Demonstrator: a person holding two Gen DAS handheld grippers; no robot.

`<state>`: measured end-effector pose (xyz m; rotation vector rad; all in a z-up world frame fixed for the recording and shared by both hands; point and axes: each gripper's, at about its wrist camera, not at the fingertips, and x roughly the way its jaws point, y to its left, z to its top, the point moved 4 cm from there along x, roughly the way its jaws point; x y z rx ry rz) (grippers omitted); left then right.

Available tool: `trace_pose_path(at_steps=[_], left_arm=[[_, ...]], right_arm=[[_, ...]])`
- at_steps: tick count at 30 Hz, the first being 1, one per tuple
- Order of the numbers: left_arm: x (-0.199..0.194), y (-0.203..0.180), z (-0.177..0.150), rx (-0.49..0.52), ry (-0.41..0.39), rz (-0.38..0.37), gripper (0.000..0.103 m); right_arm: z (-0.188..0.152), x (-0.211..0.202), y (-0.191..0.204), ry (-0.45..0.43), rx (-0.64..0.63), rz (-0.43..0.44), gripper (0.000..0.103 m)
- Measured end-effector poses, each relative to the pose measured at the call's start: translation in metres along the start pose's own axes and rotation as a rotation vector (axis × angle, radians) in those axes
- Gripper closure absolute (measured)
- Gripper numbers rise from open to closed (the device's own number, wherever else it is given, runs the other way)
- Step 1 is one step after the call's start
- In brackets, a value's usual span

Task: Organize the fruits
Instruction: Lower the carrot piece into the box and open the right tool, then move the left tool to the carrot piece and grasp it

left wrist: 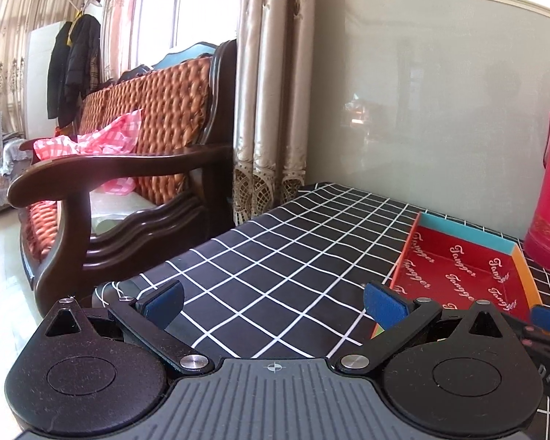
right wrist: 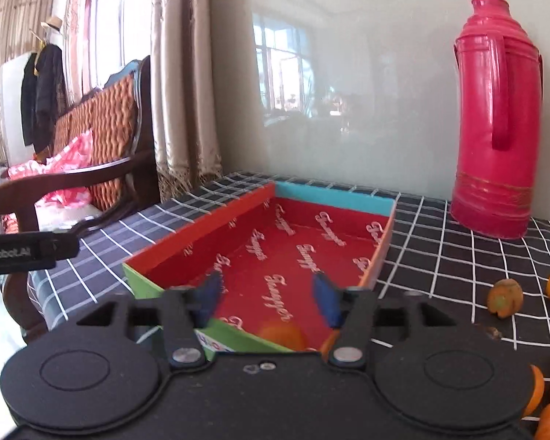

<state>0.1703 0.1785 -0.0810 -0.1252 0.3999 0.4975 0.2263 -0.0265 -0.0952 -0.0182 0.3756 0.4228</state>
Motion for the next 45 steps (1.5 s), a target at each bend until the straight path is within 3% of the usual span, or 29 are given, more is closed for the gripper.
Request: trace_pose_path(at_steps=[3, 6, 10, 13, 21, 29, 33, 40, 45], left_arm=[[-0.001, -0.003, 0.001, 0.000, -0.004, -0.008, 0.000], [-0.004, -0.011, 0.001, 0.018, -0.014, -0.025, 0.000], [-0.014, -0.031, 0.001, 0.061, -0.044, -0.071, 0.000], [-0.022, -0.051, 0.000, 0.097, -0.061, -0.122, 0.000], [-0.055, -0.115, -0.010, 0.200, -0.108, -0.333, 0.000], [-0.096, -0.199, -0.047, 0.372, -0.100, -0.549, 0.000], [-0.112, -0.230, -0.067, 0.432, -0.062, -0.637, 0.000], [-0.128, -0.264, -0.089, 0.479, -0.035, -0.709, 0.000], [-0.125, -0.287, -0.105, 0.505, 0.041, -0.744, 0.032]], right_arm=[[0.004, -0.017, -0.005, -0.060, -0.006, -0.037, 0.032], [0.005, -0.031, -0.024, -0.099, 0.030, -0.119, 0.017], [0.003, -0.052, -0.059, -0.133, 0.101, -0.256, 0.007], [0.002, -0.068, -0.086, -0.153, 0.118, -0.397, 0.006], [-0.015, -0.121, -0.160, -0.150, 0.223, -0.774, 0.006], [-0.044, -0.169, -0.206, -0.113, 0.272, -1.047, 0.006], [-0.053, -0.187, -0.218, -0.104, 0.301, -1.080, 0.006], [-0.062, -0.199, -0.236, -0.108, 0.347, -1.066, 0.006], [-0.067, -0.207, -0.246, -0.113, 0.381, -1.055, 0.006]])
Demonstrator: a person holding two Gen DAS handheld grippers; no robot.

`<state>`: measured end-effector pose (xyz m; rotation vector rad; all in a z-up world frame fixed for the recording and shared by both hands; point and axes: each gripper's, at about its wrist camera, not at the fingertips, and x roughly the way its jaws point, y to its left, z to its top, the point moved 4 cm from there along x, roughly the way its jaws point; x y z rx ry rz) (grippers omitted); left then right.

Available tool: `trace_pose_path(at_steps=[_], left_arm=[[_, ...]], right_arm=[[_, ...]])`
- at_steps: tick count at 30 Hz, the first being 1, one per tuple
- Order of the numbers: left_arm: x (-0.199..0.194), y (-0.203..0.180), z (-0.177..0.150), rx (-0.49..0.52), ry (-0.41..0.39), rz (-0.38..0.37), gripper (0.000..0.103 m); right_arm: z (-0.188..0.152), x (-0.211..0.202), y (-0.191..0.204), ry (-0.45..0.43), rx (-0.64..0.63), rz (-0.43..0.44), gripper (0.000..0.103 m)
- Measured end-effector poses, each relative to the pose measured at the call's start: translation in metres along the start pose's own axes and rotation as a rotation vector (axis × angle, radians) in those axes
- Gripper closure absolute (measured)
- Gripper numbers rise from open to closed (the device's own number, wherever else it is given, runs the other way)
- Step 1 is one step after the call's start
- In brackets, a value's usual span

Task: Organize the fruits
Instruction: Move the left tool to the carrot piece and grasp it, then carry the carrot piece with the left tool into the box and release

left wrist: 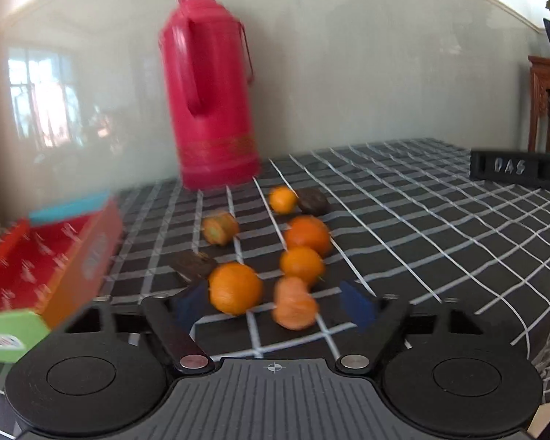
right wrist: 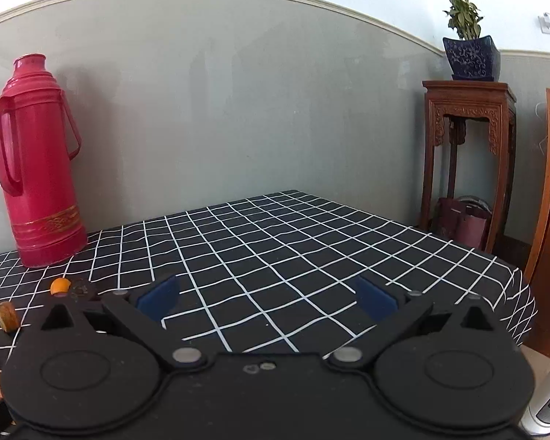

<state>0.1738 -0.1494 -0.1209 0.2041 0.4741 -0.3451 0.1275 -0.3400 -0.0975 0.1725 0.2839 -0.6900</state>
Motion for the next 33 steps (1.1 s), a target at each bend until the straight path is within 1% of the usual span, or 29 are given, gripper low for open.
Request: trace_pose_path(at_steps=[1, 3, 6, 7, 8, 9, 12, 15, 19, 20, 23, 25, 30, 33], left_arm=[[0.005, -0.002, -0.001, -0.009, 0.017, -0.005, 0.034], [0.011, -0.005, -0.002, -0.021, 0.031, -0.012, 0.043], [0.014, -0.012, -0.005, 0.005, 0.031, 0.011, 0.048], [0.013, -0.015, -0.006, 0.012, 0.031, 0.006, 0.050], [0.014, -0.016, -0.006, 0.013, 0.036, -0.003, 0.060], [0.014, -0.016, -0.008, 0.006, 0.050, -0.011, 0.066], [0.013, -0.018, -0.009, 0.016, 0.045, -0.006, 0.068], [0.013, -0.016, -0.009, -0.012, 0.050, -0.027, 0.073], [0.012, -0.015, -0.009, -0.013, 0.043, -0.029, 0.073], [0.011, -0.014, -0.008, -0.012, 0.029, -0.020, 0.073], [0.002, -0.007, -0.001, 0.002, -0.048, 0.028, 0.073], [-0.003, 0.002, 0.003, -0.009, -0.078, 0.059, 0.073], [-0.012, 0.040, 0.010, -0.068, -0.115, 0.182, 0.073], [-0.016, 0.071, 0.014, -0.122, -0.120, 0.267, 0.073]], right_arm=[[0.000, 0.001, -0.001, 0.002, 0.005, 0.004, 0.006], [0.000, 0.002, -0.004, 0.005, 0.016, 0.010, 0.006], [0.000, 0.003, -0.004, 0.005, 0.021, 0.017, 0.006], [0.000, 0.003, -0.003, 0.007, 0.021, 0.021, 0.006], [0.000, 0.004, -0.003, 0.009, 0.022, 0.026, 0.006], [0.000, 0.004, -0.002, 0.013, 0.025, 0.033, 0.006], [-0.001, 0.004, 0.000, 0.022, 0.029, 0.050, 0.006], [0.000, 0.003, 0.002, 0.016, 0.027, 0.058, 0.006], [0.000, 0.001, 0.004, 0.010, 0.025, 0.069, 0.006], [0.000, 0.000, 0.005, 0.009, 0.026, 0.069, 0.006], [0.001, -0.001, 0.006, 0.005, 0.029, 0.077, 0.006], [0.001, -0.002, 0.008, 0.003, 0.026, 0.082, 0.006], [0.000, -0.005, 0.018, -0.001, 0.014, 0.102, 0.006], [0.000, -0.008, 0.026, -0.005, 0.002, 0.120, 0.006]])
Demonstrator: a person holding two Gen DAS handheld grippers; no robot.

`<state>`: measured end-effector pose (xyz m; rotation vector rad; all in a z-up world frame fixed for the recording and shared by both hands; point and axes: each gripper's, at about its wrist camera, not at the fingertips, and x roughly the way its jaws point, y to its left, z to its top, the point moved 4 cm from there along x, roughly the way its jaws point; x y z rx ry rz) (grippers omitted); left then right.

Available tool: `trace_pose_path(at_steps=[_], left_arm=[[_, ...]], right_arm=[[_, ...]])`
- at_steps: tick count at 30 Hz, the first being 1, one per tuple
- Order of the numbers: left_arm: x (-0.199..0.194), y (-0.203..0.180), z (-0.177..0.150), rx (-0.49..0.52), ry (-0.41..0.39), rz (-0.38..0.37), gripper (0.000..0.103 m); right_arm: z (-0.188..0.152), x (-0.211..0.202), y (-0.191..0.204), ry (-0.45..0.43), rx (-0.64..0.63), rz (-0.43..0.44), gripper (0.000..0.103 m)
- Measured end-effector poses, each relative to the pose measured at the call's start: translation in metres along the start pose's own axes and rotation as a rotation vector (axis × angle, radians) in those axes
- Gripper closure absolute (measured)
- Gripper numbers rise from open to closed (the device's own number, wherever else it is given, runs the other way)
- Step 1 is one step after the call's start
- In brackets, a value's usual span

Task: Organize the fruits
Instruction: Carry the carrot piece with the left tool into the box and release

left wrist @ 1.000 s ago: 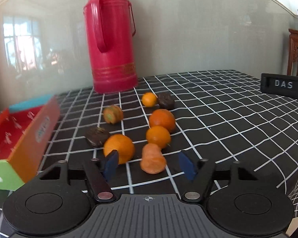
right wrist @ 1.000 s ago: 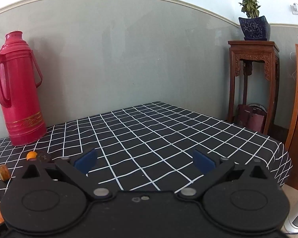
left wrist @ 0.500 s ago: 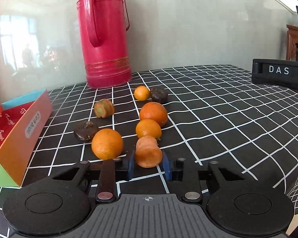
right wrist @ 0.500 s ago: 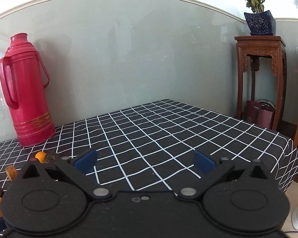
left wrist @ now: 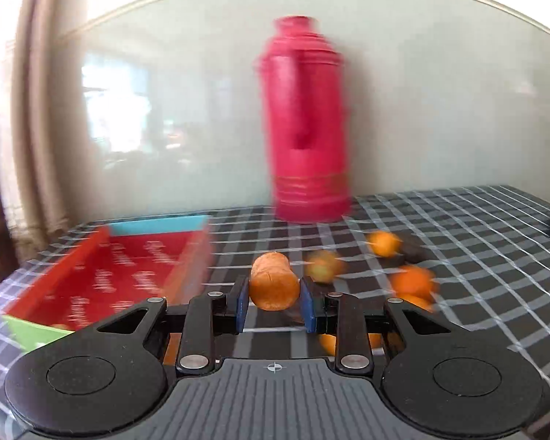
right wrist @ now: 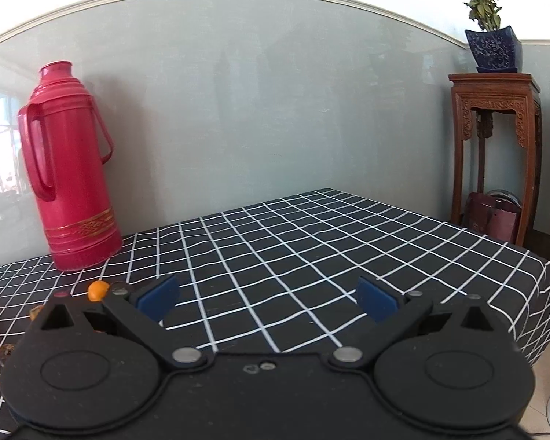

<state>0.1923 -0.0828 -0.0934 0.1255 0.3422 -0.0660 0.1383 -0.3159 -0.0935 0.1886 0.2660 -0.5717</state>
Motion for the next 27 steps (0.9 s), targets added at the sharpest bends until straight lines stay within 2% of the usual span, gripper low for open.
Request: trace_pose_path(at_steps=[4, 9, 12, 17, 19, 21, 22, 27], left_arm=[[0.012, 0.049, 0.006, -0.091, 0.025, 0.135, 0.073], [0.029, 0.099, 0.001, -0.182, 0.118, 0.265, 0.073], [0.033, 0.117, -0.004, -0.203, 0.160, 0.308, 0.073], [0.030, 0.128, -0.005, -0.201, 0.163, 0.330, 0.072], [0.025, 0.127, -0.006, -0.212, 0.152, 0.320, 0.056], [0.017, 0.129, -0.004, -0.214, 0.118, 0.346, 0.006], [0.011, 0.131, -0.003, -0.218, 0.097, 0.367, 0.002], [-0.009, 0.150, 0.000, -0.227, 0.039, 0.374, 0.002]], right_arm=[[-0.001, -0.003, 0.013, -0.005, -0.019, 0.034, 0.006], [-0.003, -0.004, 0.032, 0.000, -0.047, 0.072, 0.006], [-0.005, -0.006, 0.043, 0.006, -0.054, 0.102, 0.006], [-0.008, -0.012, 0.066, 0.008, -0.080, 0.165, 0.006], [-0.011, -0.013, 0.076, 0.016, -0.096, 0.190, 0.006], [-0.015, -0.014, 0.086, 0.025, -0.112, 0.214, 0.006], [-0.017, -0.014, 0.091, 0.030, -0.122, 0.224, 0.006], [-0.026, -0.016, 0.115, 0.056, -0.157, 0.277, 0.006]])
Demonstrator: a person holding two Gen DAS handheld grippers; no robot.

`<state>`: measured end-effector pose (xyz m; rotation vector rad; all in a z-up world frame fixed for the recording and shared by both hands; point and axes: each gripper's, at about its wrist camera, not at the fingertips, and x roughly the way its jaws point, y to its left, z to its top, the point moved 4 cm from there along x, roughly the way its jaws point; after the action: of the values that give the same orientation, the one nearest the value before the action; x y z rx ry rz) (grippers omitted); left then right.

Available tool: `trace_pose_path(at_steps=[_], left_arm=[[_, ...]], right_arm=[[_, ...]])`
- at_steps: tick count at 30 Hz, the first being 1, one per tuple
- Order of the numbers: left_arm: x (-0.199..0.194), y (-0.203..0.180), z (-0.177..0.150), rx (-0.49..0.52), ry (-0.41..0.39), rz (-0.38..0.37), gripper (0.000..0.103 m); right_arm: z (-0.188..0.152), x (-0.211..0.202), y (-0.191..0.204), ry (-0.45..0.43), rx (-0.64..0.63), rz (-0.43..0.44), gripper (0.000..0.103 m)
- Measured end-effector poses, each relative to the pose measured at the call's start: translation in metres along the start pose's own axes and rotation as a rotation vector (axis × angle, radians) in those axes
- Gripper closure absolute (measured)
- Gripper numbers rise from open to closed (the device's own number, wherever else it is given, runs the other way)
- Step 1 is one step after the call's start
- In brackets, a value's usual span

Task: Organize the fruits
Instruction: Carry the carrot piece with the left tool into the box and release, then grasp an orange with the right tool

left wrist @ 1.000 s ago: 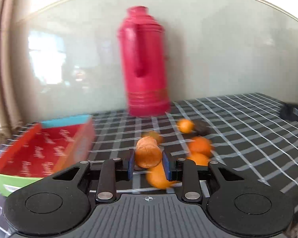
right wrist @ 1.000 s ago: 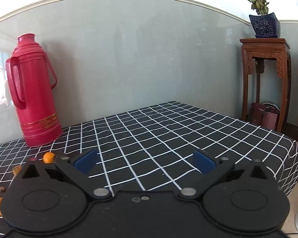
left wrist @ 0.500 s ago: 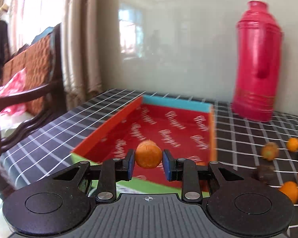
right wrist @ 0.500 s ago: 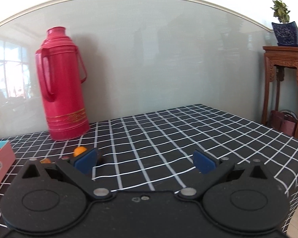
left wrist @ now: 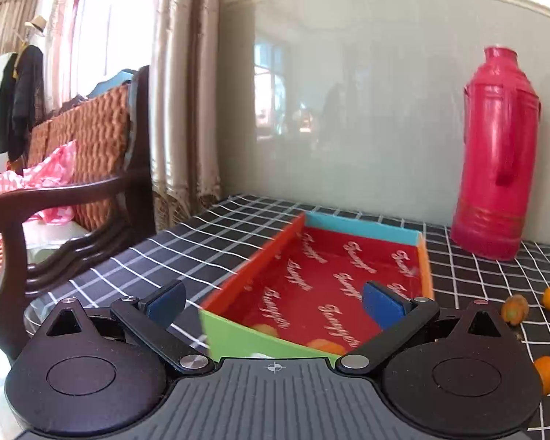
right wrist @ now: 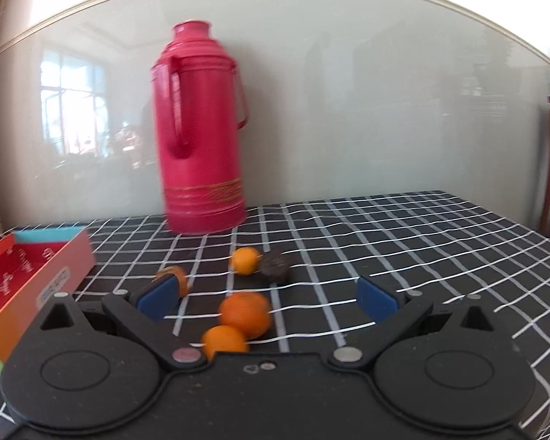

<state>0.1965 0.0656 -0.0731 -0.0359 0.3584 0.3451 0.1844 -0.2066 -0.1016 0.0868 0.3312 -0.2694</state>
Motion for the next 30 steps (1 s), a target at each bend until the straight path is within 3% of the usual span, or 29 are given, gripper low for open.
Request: trace_pose_path(at_steps=[8, 18, 20, 26, 30], left_arm=[[-0.003, 0.043, 0.004, 0.018, 0.010, 0.052, 0.001], [0.003, 0.080, -0.003, -0.040, 0.025, 0.115, 0.000], [0.004, 0.082, -0.004, -0.052, 0.029, 0.120, 0.000], [0.005, 0.084, -0.008, -0.051, 0.035, 0.116, 0.000], [0.005, 0.084, -0.008, -0.057, 0.039, 0.117, 0.000]], right_arm=[[-0.006, -0.002, 0.033, 0.008, -0.052, 0.080, 0.006], [-0.016, 0.003, 0.061, 0.054, -0.093, 0.153, 0.006], [-0.018, 0.004, 0.066, 0.066, -0.099, 0.170, 0.010], [-0.027, 0.014, 0.079, 0.115, -0.146, 0.183, 0.039], [-0.029, 0.020, 0.076, 0.130, -0.153, 0.138, 0.045]])
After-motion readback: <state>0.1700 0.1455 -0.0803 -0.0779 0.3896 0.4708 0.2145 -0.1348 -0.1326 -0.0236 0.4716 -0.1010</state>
